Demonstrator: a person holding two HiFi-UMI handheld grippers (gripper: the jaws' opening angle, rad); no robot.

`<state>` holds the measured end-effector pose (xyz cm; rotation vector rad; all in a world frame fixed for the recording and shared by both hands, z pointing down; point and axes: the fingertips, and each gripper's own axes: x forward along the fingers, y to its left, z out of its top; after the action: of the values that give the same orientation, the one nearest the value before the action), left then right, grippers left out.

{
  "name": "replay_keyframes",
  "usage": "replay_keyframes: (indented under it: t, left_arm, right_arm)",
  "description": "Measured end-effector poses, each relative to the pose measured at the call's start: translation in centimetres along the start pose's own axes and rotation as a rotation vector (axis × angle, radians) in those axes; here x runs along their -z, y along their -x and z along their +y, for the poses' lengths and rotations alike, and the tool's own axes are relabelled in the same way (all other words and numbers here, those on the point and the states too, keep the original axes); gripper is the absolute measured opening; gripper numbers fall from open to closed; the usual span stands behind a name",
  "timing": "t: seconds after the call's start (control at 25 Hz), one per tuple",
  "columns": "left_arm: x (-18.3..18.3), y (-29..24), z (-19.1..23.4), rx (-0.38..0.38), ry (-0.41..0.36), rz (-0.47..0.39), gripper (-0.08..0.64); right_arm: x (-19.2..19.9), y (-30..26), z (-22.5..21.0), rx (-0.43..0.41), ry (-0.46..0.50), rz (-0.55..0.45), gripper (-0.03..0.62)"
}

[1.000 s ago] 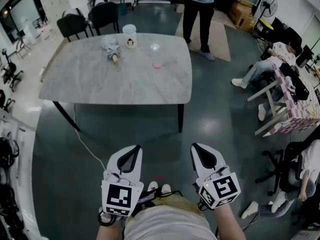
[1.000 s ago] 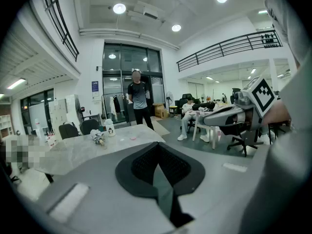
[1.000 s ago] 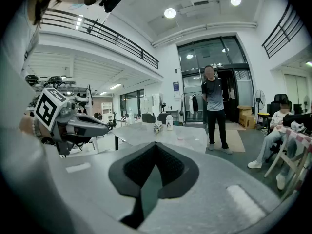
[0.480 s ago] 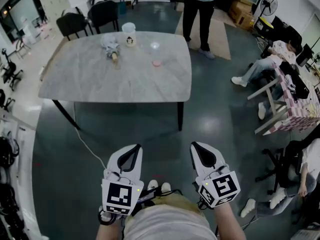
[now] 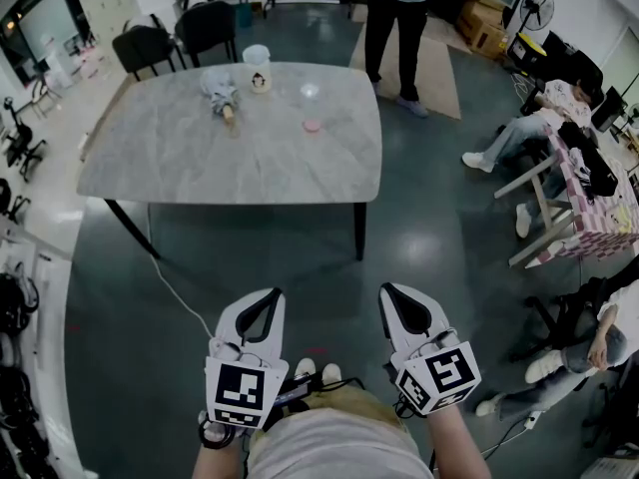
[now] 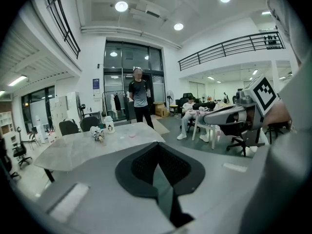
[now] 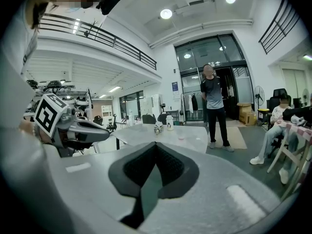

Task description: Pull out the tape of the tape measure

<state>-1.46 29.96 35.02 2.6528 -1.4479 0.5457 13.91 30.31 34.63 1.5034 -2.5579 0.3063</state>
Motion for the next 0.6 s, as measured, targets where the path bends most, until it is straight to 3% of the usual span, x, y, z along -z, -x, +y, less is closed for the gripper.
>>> replay_keyframes:
  t: [0.16, 0.2, 0.24, 0.32, 0.6]
  left_arm:
    - [-0.1, -0.1, -0.4, 0.014, 0.018, -0.009, 0.006]
    - [-0.1, -0.1, -0.7, 0.023, 0.022, -0.009, 0.017]
    - [0.0, -0.1, -0.8, 0.031, 0.025, -0.008, 0.076]
    - [0.0, -0.1, -1.0, 0.036, 0.029, -0.005, 0.103]
    - [-0.2, 0.2, -1.1, 0.005, 0.027, -0.002, 0.112]
  right_arm:
    - [0.0, 0.1, 0.0, -0.003, -0.012, 0.002, 0.001]
    - [0.1, 0.1, 0.0, -0.007, -0.013, 0.006, 0.038]
    - [0.2, 0.2, 0.1, -0.011, -0.013, 0.008, 0.066]
    - [0.2, 0.2, 0.2, -0.016, -0.015, 0.008, 0.091]
    - [0.2, 0.8, -0.4, -0.020, -0.032, 0.003, 0.140]
